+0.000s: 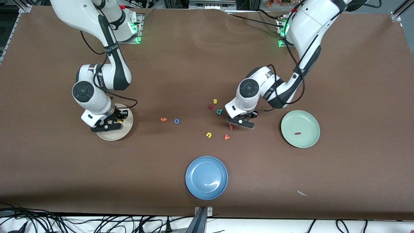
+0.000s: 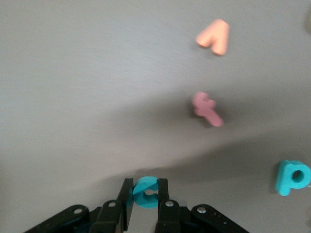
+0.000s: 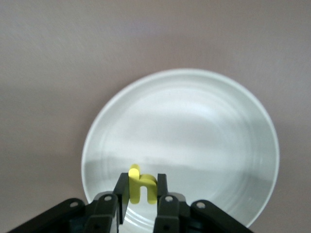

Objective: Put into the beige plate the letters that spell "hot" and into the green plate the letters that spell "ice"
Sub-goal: 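Release the h on the beige plate while the left gripper places c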

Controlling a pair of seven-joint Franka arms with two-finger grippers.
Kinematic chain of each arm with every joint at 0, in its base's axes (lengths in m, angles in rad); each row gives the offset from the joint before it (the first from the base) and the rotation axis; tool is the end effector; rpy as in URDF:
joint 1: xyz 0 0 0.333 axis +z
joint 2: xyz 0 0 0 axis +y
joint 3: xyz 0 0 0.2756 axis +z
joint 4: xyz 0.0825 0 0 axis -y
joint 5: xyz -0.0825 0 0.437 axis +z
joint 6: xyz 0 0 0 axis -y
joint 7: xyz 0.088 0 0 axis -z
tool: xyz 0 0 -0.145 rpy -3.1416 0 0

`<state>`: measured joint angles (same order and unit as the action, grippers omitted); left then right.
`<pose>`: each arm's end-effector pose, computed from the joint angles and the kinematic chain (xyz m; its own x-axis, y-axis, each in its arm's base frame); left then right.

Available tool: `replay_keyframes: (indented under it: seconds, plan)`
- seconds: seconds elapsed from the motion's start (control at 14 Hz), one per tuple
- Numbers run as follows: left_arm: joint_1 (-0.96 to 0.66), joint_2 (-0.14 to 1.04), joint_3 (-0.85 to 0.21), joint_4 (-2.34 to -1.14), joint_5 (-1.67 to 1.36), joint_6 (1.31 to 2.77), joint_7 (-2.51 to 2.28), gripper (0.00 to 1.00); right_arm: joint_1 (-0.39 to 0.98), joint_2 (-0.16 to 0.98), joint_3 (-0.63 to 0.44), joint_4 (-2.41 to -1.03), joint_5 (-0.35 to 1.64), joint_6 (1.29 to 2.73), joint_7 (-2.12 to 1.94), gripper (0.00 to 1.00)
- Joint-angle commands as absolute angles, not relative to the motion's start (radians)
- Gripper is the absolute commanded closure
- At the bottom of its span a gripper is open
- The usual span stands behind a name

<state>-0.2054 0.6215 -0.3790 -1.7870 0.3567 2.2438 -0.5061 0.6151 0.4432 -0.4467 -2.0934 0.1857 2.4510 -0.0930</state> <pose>0.5548 -0.3497 0.1078 0.9632 -0.2579 -0.0763 -0.2638 -0.9611 -0.0822 0.5891 0.0850 0.1082 0.9884 0.1482 -0.0342 0.1503 -0.9861 0.0703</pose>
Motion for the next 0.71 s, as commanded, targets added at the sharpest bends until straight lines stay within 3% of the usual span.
replay_keyframes:
  seconds: [0.0,0.07,0.36,0.64]
  plan:
    - [-0.121,0.525,-0.390,-1.809,0.388,2.146,-0.409,0.85,0.606,0.405,-0.445,-2.145,0.239,2.473,-0.144,0.30]
    - [-0.086,0.517,-0.391,-1.806,0.377,2.117,-0.376,0.85,0.588,0.408,-0.442,-2.131,0.259,2.459,-0.143,0.00]
    - [0.018,0.515,-0.388,-1.807,0.390,2.109,-0.362,0.84,0.591,0.410,-0.436,-2.010,0.275,2.277,-0.092,0.00]
    - [0.127,0.544,-0.374,-1.809,0.391,2.109,-0.267,0.84,0.598,0.437,-0.365,-1.988,0.284,2.310,0.111,0.00]
